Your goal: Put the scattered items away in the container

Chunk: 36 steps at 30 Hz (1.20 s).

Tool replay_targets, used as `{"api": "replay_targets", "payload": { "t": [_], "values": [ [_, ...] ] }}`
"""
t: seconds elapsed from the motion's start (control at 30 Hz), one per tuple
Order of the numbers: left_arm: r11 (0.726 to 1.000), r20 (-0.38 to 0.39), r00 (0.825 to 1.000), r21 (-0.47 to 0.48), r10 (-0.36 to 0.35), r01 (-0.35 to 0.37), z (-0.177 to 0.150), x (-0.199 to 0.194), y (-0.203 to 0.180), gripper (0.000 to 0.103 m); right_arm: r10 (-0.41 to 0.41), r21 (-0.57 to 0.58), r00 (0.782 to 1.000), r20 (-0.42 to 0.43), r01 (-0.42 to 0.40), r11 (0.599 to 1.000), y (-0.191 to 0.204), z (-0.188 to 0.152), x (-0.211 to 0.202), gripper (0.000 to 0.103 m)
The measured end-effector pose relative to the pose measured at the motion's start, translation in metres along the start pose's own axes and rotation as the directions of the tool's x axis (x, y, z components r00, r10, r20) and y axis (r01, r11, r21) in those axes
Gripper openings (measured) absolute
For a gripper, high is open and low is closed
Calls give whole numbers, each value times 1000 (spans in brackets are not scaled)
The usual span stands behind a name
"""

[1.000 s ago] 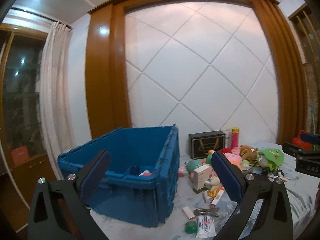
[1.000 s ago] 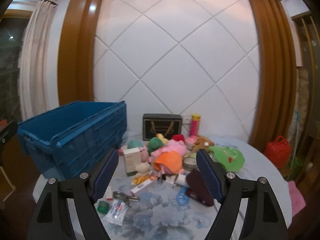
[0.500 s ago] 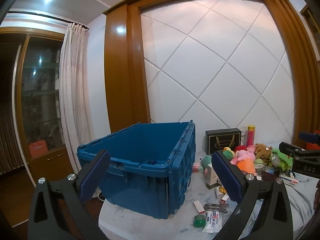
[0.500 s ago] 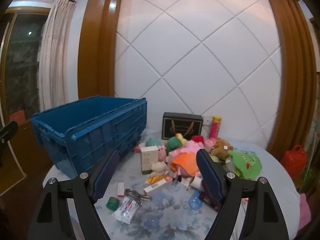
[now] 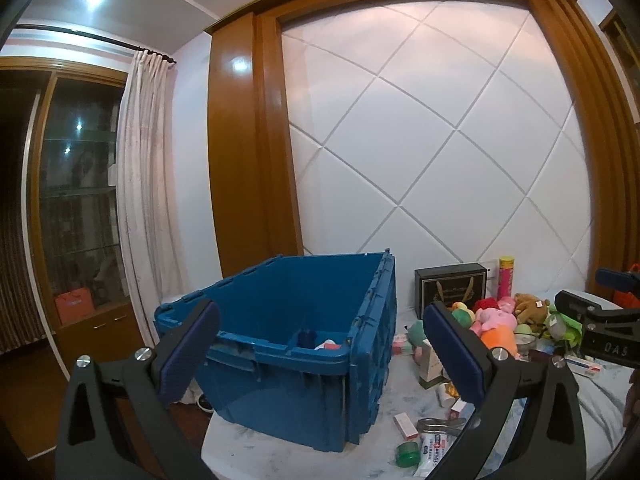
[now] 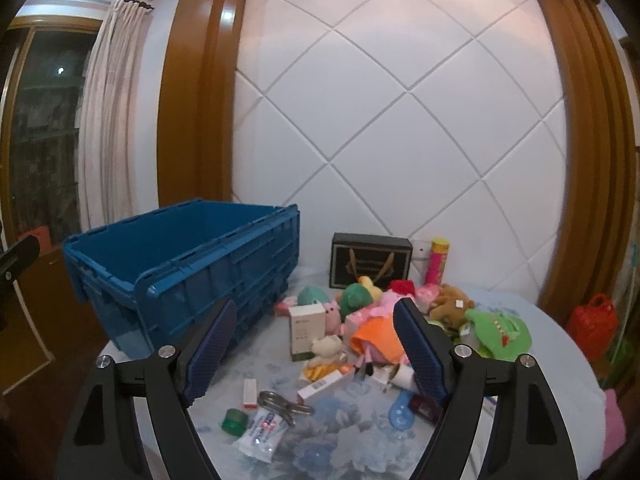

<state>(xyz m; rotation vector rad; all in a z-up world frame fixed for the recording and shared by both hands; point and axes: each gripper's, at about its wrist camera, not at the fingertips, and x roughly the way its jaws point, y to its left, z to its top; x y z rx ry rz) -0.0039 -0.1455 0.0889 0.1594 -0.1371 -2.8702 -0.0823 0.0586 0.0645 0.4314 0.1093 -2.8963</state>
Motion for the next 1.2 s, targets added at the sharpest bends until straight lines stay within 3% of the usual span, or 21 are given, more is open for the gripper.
{"api": "replay_targets", "payload": {
  "t": [0.33,0.67,0.77,0.97,1.2],
  "values": [
    [1000,-3,1000,-9,22,-22,3,0,20,103,48,-19,999,2,-48,999,30,4,5,84],
    [1000,-17,1000,1,16,-16,5,4,10,103,44,-18,999,7,-43,999,27,5,4,84],
    [999,3,999,-23,50,-50,5,1,9,103,41,-21,999,2,-41,999,24,4,4,84],
    [995,-65,998,-94,15,-21,7,12,22,103,37,-24,999,3,-37,999,19,5,1,84],
    [998,-65,997,-56,36,-40,4,8,16,103,35,-30,999,7,-35,999,23,6,-4,84]
  ]
}}
